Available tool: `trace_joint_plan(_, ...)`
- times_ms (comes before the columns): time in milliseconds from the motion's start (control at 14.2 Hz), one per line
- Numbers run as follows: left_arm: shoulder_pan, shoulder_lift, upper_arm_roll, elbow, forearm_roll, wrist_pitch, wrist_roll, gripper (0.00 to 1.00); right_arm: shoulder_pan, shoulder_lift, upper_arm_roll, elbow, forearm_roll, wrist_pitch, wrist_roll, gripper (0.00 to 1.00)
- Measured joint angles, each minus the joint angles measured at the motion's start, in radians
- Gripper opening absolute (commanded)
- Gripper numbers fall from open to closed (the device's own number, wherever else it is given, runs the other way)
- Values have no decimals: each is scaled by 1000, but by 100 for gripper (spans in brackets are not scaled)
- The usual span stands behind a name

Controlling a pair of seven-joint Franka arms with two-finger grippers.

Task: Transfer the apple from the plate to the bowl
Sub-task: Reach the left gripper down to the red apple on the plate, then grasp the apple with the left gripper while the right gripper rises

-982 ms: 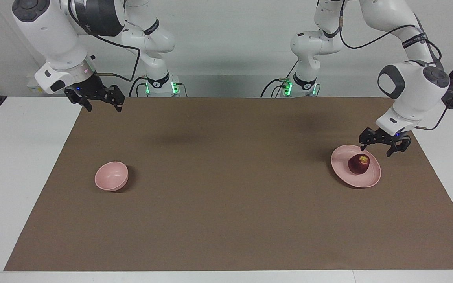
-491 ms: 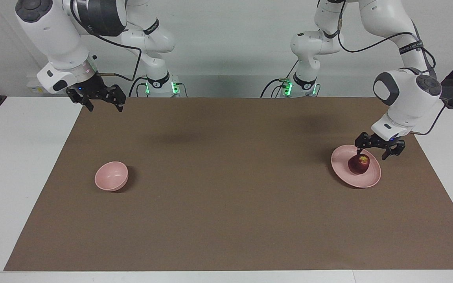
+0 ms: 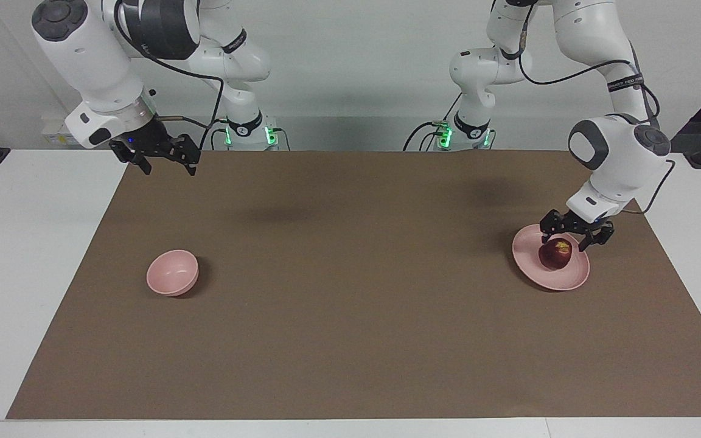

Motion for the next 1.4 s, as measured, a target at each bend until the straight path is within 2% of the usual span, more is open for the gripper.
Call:
trace_joint_plan(70, -5, 10, -3, -4, 0, 29, -1, 100, 13, 1, 0, -7, 6, 5, 30, 100)
trace_joint_plan(140, -10, 23, -5, -7, -1, 53, -4, 85, 23, 3, 1, -15, 24, 11, 66, 100)
trace_joint_plan(281, -15, 38, -7, -8, -3, 67, -9, 36, 27, 16, 1, -25, 58, 27, 117, 100)
trace_joint_plan(351, -15, 39, -7, -8, -3, 67, -9, 15, 27, 25, 0, -26, 67, 32, 138, 100)
trace_joint_plan(421, -15, 37, -6, -7, -3, 67, -9, 2, 27, 34, 0, -27, 79, 34, 162, 100)
trace_joint_plan(702, -15, 33, -7, -4, -3, 70, -9, 0, 26, 64, -1, -27, 151, 34, 235, 100)
trace_joint_plan(912, -27, 3, -11, 10, -4, 54, -11, 0, 26, 84, 0, -27, 205, 34, 306, 100)
trace_joint_plan(1193, -98, -72, -16, 65, -15, -114, -58, 0, 39, 117, 2, -27, 261, 35, 373, 100)
trace_joint_plan(1404, -163, -102, -23, 113, -140, -199, -126, 0, 47, 138, 2, -27, 315, 44, 455, 100)
